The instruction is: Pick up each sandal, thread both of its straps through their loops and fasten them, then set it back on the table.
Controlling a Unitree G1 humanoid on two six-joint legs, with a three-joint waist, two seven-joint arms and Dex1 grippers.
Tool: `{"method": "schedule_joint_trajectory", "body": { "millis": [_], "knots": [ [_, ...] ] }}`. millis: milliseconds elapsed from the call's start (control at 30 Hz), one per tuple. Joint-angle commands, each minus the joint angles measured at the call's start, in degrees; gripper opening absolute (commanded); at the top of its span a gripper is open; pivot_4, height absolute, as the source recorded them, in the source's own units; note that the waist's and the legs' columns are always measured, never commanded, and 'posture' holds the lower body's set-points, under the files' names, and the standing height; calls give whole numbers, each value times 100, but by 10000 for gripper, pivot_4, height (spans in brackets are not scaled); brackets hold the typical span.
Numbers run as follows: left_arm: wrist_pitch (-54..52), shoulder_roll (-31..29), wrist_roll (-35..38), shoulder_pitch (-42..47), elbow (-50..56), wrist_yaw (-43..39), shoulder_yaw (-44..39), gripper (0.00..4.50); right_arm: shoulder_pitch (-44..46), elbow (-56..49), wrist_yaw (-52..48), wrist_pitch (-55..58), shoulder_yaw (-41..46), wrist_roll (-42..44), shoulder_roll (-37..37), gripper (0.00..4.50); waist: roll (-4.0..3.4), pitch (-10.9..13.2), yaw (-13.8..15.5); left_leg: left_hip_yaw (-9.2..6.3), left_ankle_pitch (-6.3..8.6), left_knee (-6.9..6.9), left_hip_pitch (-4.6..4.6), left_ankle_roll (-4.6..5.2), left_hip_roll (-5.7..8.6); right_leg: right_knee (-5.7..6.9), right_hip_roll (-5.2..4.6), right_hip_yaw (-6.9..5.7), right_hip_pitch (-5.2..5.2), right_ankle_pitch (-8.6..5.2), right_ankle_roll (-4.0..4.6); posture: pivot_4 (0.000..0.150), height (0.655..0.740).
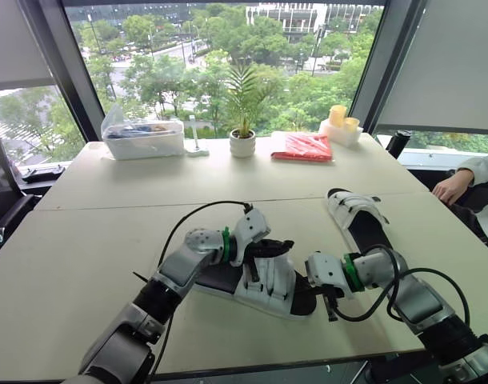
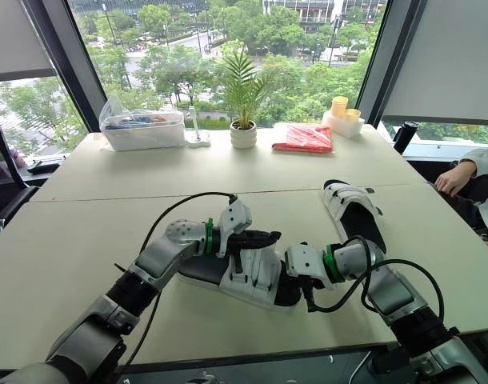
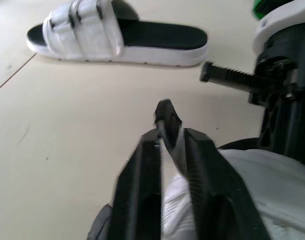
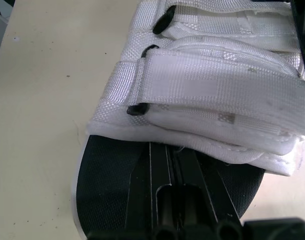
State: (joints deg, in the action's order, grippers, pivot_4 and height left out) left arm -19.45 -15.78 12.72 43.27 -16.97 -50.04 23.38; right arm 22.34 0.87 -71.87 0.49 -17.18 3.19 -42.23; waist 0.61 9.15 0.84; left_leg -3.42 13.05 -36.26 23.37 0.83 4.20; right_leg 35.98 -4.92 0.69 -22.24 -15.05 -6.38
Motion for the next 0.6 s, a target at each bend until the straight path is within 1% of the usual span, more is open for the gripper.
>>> {"method": "schedule_joint_trajectory", "body": {
  "millis": [33,67,100,133,167,200,233,400,500,600],
  "knots": [
    [-632,-67,-195,148,-29,-114,40,25586,-171,244,-121,58,-314,-262,-31,0,0,0,-7,0,0,2,0,0,0,0,0,0,-1,0,-1,1500,7400],
    [-838,-66,-188,185,-7,-194,78,30930,-167,255,-119,49,-316,-266,-30,0,0,0,-7,0,0,3,0,0,0,0,0,0,-2,0,-1,1500,7400],
    [-929,-63,-275,253,-45,-237,168,35221,-156,264,-112,45,-317,-270,-20,0,0,0,-10,0,0,4,0,0,0,0,1,0,-2,0,-2,1500,7400],
    [-970,-55,-346,299,-72,-260,221,37440,-148,270,-108,44,-318,-272,-13,0,-1,0,-12,0,0,7,0,0,0,-1,1,0,-3,0,-2,1500,7400],
    [-1116,-22,-383,360,-122,-234,242,38730,-141,265,-102,51,-318,-270,-5,0,0,0,-10,0,0,8,0,0,0,-1,1,0,-4,0,-3,1500,7400],
    [-1220,5,-438,423,-173,-226,268,43170,-132,270,-98,50,-320,-270,1,0,0,0,-10,0,0,7,0,0,0,0,1,0,-4,0,-3,1500,7400],
    [-1324,32,-478,477,-208,-235,282,44205,-127,275,-95,48,-321,-271,3,0,0,-1,-10,0,0,5,0,0,0,0,2,0,-3,0,-3,1500,7400],
    [-2066,281,-537,797,-546,-257,219,44205,-88,349,-76,2,-330,-291,33,0,1,-1,-13,0,0,6,0,0,-1,1,4,-1,-3,-1,-4,1500,7400],
    [-2866,667,-376,1169,-1236,168,-284,44205,-64,369,-57,-11,-343,-297,67,0,2,0,-13,0,0,5,0,0,-1,1,8,-2,-3,-1,-5,1500,7400],
    [-3142,803,-374,1371,-1677,385,-567,44205,-44,396,-46,-27,-343,-308,94,0,3,0,-22,-1,0,3,0,0,-1,5,17,-7,-2,-3,-9,1500,7400]
  ]
}}
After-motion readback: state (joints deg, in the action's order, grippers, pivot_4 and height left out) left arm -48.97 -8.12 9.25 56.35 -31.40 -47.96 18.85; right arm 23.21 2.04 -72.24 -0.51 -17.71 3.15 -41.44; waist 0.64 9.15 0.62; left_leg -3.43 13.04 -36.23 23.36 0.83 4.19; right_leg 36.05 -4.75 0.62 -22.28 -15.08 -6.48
